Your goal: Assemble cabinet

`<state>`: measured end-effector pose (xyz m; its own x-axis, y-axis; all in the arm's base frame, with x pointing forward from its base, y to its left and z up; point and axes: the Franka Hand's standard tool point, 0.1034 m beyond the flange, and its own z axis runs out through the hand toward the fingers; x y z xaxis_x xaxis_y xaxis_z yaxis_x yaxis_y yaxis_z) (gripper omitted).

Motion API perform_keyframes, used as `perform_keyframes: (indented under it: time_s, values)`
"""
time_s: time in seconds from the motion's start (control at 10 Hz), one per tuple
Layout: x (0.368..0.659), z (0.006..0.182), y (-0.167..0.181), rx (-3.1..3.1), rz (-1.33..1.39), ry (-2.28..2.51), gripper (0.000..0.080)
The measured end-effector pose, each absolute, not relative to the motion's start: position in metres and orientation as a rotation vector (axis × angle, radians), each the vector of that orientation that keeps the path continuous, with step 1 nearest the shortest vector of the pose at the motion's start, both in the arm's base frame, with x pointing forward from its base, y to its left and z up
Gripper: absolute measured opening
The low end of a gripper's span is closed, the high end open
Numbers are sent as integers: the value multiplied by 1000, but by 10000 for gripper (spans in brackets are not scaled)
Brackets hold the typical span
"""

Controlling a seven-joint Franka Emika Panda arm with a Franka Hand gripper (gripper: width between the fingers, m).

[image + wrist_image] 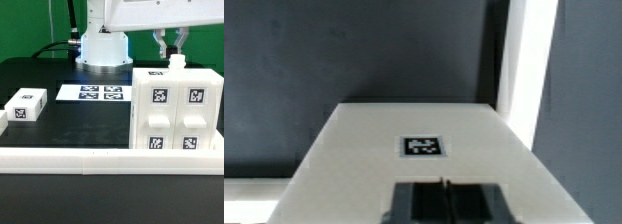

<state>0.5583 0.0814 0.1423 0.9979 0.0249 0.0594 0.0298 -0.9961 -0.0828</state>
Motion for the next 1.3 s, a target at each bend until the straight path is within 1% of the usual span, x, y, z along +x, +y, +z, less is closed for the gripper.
perform_keyframes:
  time_s: [0.2, 0.4, 1.0, 1.1, 1.3]
  values:
    - [532, 129, 87, -3062, -94, -1, 2]
    - [517, 119, 86, -3067, -79, 8, 2]
    - [516, 117, 86, -3068, -75, 11, 2]
    - [508, 113, 85, -3070, -69, 12, 2]
    - [487, 103, 71, -3080, -67, 14, 2]
